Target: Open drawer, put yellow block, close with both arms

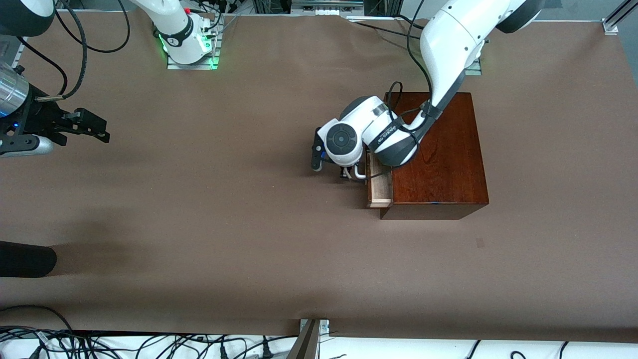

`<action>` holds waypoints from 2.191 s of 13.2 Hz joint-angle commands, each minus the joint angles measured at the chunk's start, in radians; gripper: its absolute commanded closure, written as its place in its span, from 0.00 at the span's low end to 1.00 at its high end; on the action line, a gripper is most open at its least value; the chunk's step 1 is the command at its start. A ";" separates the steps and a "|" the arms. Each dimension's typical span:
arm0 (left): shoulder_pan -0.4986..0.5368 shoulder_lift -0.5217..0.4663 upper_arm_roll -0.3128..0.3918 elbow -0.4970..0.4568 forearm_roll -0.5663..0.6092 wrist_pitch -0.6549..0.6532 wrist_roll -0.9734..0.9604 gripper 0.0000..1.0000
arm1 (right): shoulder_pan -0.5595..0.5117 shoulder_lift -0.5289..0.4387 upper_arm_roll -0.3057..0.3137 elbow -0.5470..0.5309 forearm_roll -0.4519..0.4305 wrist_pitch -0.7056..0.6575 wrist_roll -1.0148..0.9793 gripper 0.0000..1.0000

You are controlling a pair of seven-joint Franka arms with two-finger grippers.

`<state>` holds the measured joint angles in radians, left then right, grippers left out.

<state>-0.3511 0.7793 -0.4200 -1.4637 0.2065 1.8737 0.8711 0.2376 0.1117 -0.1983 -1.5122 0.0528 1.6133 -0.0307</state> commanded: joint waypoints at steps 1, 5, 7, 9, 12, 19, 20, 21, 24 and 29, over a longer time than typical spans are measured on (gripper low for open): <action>0.038 -0.021 0.006 -0.004 0.034 -0.077 0.043 0.00 | 0.002 -0.006 0.000 0.000 -0.013 0.005 0.011 0.00; 0.061 -0.021 0.004 -0.006 0.036 -0.090 0.049 0.00 | 0.003 -0.006 0.000 0.000 -0.013 0.003 0.011 0.00; 0.070 -0.020 0.006 -0.006 0.037 -0.099 0.052 0.00 | 0.003 -0.006 0.000 0.000 -0.013 0.003 0.011 0.00; 0.089 -0.020 0.004 -0.007 0.054 -0.116 0.054 0.00 | 0.003 -0.006 0.000 0.000 -0.014 0.003 0.011 0.00; 0.081 -0.020 0.003 -0.001 0.053 -0.111 0.049 0.00 | 0.003 -0.006 0.002 0.000 -0.014 0.003 0.011 0.00; 0.078 -0.175 -0.016 0.150 0.037 -0.334 -0.136 0.00 | 0.003 -0.006 0.002 0.000 -0.014 0.005 0.011 0.00; 0.080 -0.196 -0.017 0.195 0.042 -0.411 -0.182 0.00 | 0.003 -0.006 0.002 0.000 -0.014 0.005 0.011 0.00; 0.083 -0.213 -0.010 0.225 0.042 -0.476 -0.217 0.00 | 0.003 -0.006 0.002 0.000 -0.014 0.005 0.011 0.00; 0.093 -0.302 0.045 0.267 0.060 -0.564 -0.328 0.00 | 0.005 -0.006 0.003 0.000 -0.025 0.005 0.011 0.00; 0.233 -0.483 0.112 0.244 0.016 -0.585 -0.336 0.00 | 0.005 -0.006 0.003 0.001 -0.025 0.005 0.011 0.00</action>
<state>-0.1904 0.3761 -0.3100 -1.1865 0.2430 1.2935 0.5496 0.2383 0.1119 -0.1970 -1.5124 0.0455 1.6148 -0.0307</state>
